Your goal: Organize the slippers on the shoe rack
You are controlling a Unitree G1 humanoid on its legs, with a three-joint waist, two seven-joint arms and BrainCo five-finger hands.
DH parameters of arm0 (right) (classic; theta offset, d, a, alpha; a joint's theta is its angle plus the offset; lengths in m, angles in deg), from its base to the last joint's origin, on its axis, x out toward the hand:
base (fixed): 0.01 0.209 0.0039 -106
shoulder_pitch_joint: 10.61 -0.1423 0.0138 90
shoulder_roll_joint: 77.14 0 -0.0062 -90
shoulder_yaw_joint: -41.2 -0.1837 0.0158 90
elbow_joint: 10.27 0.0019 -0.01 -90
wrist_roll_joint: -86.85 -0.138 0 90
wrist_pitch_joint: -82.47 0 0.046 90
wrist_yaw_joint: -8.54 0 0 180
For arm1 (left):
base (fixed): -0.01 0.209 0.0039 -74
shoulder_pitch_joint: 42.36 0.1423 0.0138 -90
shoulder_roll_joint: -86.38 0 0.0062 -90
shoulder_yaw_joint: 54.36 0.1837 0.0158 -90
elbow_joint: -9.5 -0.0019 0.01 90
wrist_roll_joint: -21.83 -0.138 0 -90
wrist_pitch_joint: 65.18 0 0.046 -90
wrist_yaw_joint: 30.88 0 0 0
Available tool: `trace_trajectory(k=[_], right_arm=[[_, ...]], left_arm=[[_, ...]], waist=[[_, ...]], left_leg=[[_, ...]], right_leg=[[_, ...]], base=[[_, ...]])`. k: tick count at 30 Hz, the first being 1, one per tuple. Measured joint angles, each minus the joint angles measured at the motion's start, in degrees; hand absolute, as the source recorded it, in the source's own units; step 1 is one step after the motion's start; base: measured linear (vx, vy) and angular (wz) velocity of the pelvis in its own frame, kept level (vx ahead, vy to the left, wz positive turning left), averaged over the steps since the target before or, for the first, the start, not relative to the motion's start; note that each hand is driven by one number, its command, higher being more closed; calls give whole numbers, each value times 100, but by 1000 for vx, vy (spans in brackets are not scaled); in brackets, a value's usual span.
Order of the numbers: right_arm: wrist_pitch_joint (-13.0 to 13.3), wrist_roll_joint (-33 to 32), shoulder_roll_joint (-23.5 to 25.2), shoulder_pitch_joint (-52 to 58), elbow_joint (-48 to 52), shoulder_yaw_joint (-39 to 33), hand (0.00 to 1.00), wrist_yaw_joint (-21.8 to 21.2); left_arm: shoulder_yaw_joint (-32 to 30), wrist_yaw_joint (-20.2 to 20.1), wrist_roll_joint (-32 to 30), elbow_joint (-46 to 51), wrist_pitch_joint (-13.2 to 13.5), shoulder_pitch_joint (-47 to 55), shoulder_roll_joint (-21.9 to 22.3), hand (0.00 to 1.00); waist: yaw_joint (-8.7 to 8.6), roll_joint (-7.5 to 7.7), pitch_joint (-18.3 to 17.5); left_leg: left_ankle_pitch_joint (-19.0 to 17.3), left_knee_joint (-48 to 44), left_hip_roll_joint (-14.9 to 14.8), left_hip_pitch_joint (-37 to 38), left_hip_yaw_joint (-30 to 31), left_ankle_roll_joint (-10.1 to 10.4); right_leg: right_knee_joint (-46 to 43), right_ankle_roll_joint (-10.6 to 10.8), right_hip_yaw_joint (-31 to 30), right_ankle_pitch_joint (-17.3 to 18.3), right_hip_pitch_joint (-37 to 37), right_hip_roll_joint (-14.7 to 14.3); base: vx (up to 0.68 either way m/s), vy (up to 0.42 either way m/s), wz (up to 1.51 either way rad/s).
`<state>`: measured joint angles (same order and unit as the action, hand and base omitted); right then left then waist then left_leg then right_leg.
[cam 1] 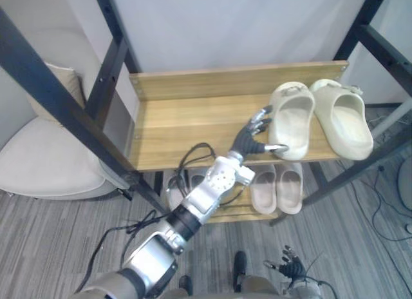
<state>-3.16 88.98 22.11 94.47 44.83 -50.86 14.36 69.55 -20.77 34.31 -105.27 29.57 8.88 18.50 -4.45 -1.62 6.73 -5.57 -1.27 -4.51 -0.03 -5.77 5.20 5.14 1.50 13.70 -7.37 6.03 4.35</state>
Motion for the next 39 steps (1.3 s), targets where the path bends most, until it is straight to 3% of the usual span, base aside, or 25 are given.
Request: trace_trajectory(k=[12,16,21,26,31,34,39], right_arm=[[-5,-2,65,7,26,-68,0,-13],[-23,-3,187,-9,-1,-242,0,-19],[-24,-4,168,-119,-400,-370,0,-34],[-19,-3,2,-236,-876,-395,0,-125],[18,3,-60,-408,-1139,-320,0,-178],[55,13,-127,-448,-1224,-202,0,-236],[81,24,-209,-530,-1376,-8,0,-249]], left_arm=[[24,90,4,-84,-46,-70,-49,0],[-425,90,4,193,-192,167,-423,0],[-787,21,135,1589,-229,1187,-1340,0],[-554,-484,572,2802,-115,2120,-1919,0],[41,-1057,1041,3441,4,2769,-2089,0],[267,-1334,1254,3538,119,3081,-2113,0],[576,-1720,1298,3020,63,3734,-2131,0]], waist=[[-22,19,22],[-98,32,39],[-105,28,37],[148,6,20],[178,3,14],[202,5,7],[219,-19,-15]], left_leg=[[0,10,-1,73,7,-1],[-18,51,-23,213,28,4],[-7,111,-59,211,334,18],[4,112,-56,193,601,27],[-2,107,43,213,841,4],[-3,93,110,210,903,-27],[-2,46,108,182,960,-32]], right_leg=[[4,15,51,12,-133,5],[44,60,148,69,-283,-8],[43,14,433,130,-405,-22],[15,27,640,174,-460,-21],[44,61,793,197,-593,44],[45,90,806,217,-613,86],[44,99,828,227,-621,77]], base=[[0,-1,1],[-5,-3,2],[26,-12,28],[86,6,25],[41,46,24],[-6,40,6],[-6,7,2]])
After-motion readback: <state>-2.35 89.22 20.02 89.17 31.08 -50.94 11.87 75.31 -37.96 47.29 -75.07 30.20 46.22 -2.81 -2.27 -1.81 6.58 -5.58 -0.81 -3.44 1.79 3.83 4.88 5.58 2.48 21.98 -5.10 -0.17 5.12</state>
